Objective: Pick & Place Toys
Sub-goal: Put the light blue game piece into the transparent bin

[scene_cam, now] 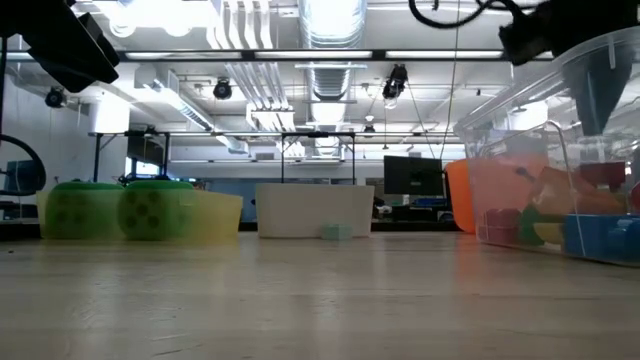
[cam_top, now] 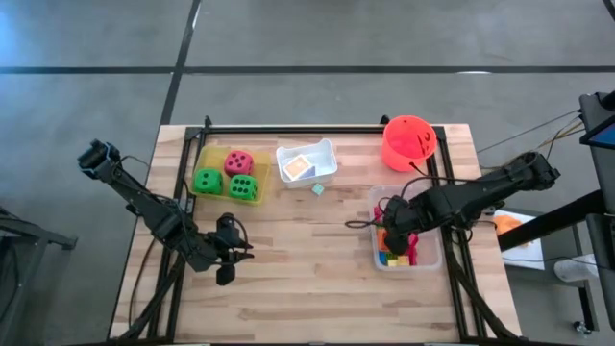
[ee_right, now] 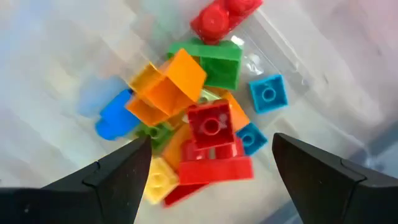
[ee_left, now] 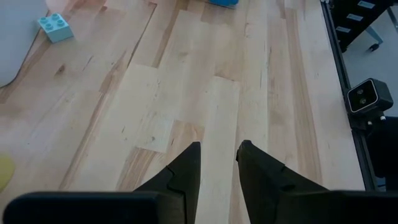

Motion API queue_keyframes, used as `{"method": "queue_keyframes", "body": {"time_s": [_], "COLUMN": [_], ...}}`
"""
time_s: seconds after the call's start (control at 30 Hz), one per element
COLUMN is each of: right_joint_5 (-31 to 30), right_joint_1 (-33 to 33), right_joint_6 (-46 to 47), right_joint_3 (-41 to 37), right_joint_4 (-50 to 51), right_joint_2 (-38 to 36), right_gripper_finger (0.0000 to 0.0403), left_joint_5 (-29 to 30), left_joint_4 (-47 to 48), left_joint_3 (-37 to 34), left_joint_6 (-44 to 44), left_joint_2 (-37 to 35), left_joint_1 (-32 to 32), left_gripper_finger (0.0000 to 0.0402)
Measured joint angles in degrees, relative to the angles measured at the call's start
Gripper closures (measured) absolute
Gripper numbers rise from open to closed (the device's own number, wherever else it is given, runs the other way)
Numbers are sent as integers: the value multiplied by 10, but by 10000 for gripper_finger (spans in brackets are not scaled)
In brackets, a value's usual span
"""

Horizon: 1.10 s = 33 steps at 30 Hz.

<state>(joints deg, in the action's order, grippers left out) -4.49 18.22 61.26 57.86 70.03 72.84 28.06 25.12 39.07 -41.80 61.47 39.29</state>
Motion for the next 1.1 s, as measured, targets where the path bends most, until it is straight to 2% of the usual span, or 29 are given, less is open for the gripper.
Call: {"method": "queue_keyframes", "body": {"time_s": [0.2, 0.33, 0.53, 0.67, 0.87, 1.0, 1.1], "right_joint_5": [-2, -29, -135, -214, -252, -255, -248], "right_joint_1": [7, 15, 17, -4, -70, -113, -137], "right_joint_6": [104, 112, 105, 101, 21, -67, -96], "right_joint_3": [74, 129, 206, 233, 255, 285, 314], "right_joint_4": [21, 32, 46, 36, -8, -72, -87], "right_joint_2": [0, 1, 1, 11, 90, 160, 214], "right_gripper_finger": [74, 74, 74, 74, 74, 74, 74], "left_joint_5": [6, 23, 39, 42, 17, 0, -9], "left_joint_4": [0, -1, -6, -50, -153, -146, -118], "left_joint_3": [0, 0, 0, 0, 2, 3, 3], "left_joint_6": [10, 14, 23, 51, 104, 112, 103], "left_joint_2": [0, 0, 0, 0, 0, 0, 0], "left_joint_1": [0, 0, 0, 0, -6, -6, -6], "left_gripper_finger": [300, 300, 300, 300, 300, 300, 300]}}
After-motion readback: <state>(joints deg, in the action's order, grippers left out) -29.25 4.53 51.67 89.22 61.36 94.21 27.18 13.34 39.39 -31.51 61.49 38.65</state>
